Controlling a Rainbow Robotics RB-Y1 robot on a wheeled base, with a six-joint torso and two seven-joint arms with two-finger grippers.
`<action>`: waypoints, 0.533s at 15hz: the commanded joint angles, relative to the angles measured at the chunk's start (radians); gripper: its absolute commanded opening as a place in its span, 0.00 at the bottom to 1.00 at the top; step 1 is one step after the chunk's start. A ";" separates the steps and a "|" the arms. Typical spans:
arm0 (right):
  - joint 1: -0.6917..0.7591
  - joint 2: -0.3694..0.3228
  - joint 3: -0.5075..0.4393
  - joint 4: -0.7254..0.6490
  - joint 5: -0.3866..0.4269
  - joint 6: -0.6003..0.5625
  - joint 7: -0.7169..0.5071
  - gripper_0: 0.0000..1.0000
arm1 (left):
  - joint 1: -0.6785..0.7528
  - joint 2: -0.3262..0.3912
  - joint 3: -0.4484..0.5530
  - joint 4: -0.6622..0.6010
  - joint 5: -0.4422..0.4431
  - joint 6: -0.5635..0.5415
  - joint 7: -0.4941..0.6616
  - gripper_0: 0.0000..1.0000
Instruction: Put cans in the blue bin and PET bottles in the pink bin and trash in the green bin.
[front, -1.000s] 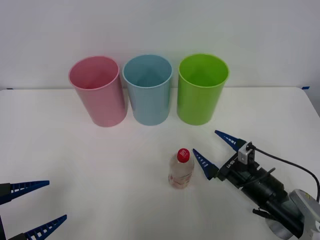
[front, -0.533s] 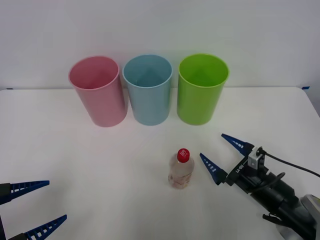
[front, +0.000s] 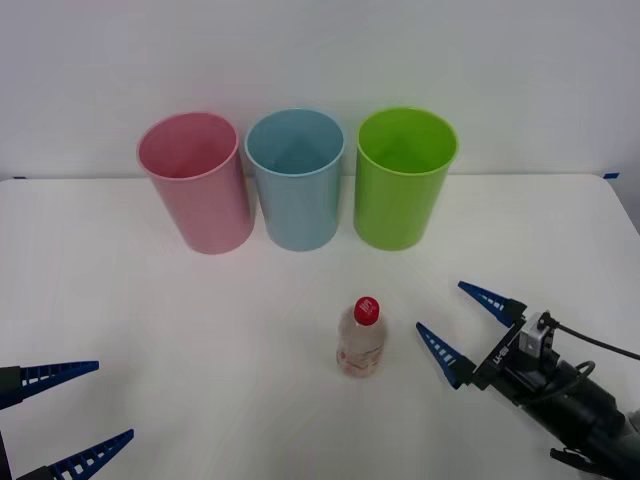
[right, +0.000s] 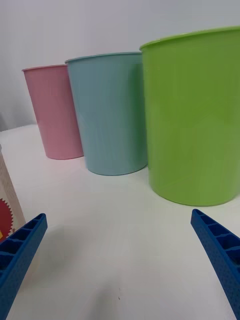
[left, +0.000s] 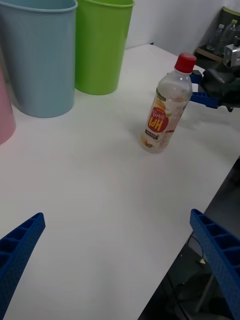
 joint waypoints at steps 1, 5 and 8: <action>0.023 -0.018 0.000 0.001 -0.014 -0.034 0.007 1.00 | 0.000 0.000 0.000 0.000 0.000 0.000 0.000 1.00; 0.059 -0.035 0.000 0.001 -0.025 -0.084 0.019 1.00 | 0.000 0.000 0.000 0.000 0.000 0.000 0.000 1.00; 0.082 -0.041 0.001 -0.001 -0.025 -0.114 0.031 1.00 | 0.000 0.000 0.000 0.000 0.000 0.000 0.000 1.00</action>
